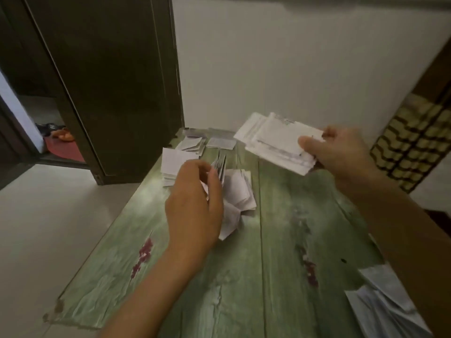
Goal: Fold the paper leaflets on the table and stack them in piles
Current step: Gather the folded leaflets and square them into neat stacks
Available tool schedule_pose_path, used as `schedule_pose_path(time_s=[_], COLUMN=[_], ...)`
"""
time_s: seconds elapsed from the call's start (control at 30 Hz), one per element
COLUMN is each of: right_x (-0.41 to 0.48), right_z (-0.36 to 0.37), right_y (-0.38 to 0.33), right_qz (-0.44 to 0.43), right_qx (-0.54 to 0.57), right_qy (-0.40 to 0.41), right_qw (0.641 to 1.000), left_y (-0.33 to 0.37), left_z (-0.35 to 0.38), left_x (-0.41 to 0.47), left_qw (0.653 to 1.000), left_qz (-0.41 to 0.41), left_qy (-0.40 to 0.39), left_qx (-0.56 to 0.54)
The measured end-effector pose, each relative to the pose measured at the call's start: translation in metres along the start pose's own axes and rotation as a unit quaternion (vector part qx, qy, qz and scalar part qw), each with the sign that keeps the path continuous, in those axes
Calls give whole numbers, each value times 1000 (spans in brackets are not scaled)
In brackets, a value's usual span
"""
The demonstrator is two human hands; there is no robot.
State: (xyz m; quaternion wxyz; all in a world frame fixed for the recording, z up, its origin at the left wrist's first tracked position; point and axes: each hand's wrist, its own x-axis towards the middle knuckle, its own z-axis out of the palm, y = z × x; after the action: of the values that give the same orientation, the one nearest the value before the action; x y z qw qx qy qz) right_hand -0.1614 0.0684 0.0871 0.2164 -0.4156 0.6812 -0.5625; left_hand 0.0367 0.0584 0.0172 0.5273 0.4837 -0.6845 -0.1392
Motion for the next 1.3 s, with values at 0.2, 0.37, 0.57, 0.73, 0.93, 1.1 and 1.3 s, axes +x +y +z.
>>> schedule_pose_path(time_s=[0.2, 0.37, 0.57, 0.73, 0.93, 1.1, 1.3], right_x=[114, 150, 174, 193, 205, 209, 215], right_z=[52, 86, 96, 92, 97, 105, 108], right_y=[91, 126, 132, 156, 171, 178, 184], right_qz=[266, 275, 178, -57, -41, -92, -54], right_qx=[143, 68, -369, -379, -340, -482, -541], right_qy=[113, 179, 138, -68, -110, -121, -159], right_qw=[947, 942, 902, 921, 933, 863, 824], left_y=[-17, -12, 2, -4, -17, -26, -33], left_z=[34, 41, 53, 64, 67, 65, 64], left_x=[56, 84, 100, 102, 103, 107, 108], left_qw=[996, 994, 988, 983, 977, 974, 968], left_qz=[-22, -53, -52, -69, -107, -134, -158], left_qy=[-90, -68, -57, -75, -100, -93, -98], left_qx=[1, -74, -137, -155, -157, -158, -171])
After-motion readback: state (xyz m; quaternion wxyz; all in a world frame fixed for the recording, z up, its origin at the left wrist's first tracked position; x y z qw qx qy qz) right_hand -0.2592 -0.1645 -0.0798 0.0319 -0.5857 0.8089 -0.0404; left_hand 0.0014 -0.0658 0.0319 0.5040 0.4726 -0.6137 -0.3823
